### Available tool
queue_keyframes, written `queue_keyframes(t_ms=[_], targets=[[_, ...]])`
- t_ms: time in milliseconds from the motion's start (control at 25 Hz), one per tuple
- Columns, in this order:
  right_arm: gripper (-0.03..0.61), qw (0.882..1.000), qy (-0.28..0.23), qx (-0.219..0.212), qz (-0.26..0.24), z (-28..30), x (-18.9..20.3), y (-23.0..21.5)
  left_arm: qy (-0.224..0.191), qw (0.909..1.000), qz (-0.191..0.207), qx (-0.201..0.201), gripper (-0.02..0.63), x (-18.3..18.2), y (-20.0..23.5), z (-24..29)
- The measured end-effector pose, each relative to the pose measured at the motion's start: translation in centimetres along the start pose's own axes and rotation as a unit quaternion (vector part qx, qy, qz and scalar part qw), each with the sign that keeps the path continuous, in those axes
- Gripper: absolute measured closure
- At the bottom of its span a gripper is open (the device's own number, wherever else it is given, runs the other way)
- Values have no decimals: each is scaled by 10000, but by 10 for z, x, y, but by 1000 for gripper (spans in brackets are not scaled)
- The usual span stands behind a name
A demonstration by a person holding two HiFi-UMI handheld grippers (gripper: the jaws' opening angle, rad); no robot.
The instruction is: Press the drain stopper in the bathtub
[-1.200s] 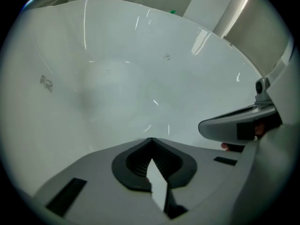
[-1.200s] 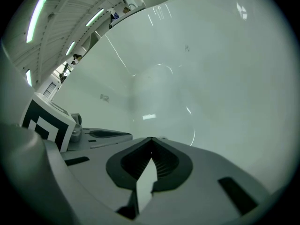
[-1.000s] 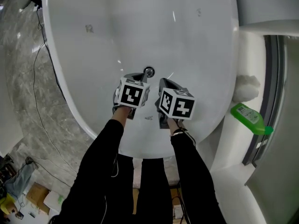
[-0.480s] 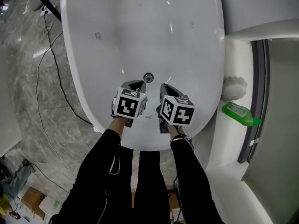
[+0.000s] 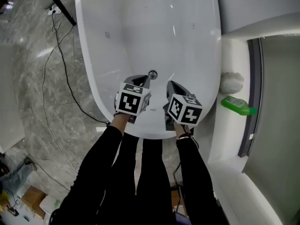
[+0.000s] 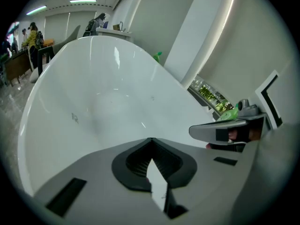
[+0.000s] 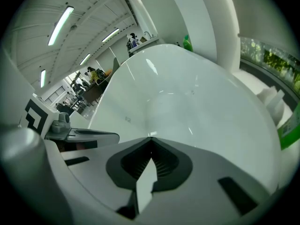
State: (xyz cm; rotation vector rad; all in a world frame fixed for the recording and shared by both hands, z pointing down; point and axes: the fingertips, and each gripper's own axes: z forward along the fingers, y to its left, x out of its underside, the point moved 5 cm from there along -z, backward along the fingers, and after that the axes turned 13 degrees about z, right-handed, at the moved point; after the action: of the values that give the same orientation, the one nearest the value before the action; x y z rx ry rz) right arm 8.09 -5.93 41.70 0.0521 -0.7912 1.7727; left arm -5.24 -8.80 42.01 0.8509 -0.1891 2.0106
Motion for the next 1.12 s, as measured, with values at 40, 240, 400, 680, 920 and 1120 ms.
queue_keyframes(t_ms=[40, 240, 400, 680, 920, 1120], targets=[[581, 10000, -48, -25, 3, -6, 0, 3, -61, 10000, 11, -1, 606, -2, -2, -7], [581, 9996, -222, -139, 46, -32, -1, 17, -280, 9996, 68, 6, 606, -8, -10, -39], [581, 9990, -333, -294, -40, -49, -2, 31, -428, 9991, 25, 67, 606, -13, -17, -60], [581, 9966, -521, -570, -303, -82, -13, 50, -716, 9974, 108, 72, 606, -25, -25, -95], [580, 9947, -618, -733, -376, -105, -13, 58, -924, 9955, 202, 32, 606, -31, -27, -123], [580, 9939, -699, -799, -289, -119, -11, 61, -999, 9946, 268, -6, 606, -33, -29, -139]])
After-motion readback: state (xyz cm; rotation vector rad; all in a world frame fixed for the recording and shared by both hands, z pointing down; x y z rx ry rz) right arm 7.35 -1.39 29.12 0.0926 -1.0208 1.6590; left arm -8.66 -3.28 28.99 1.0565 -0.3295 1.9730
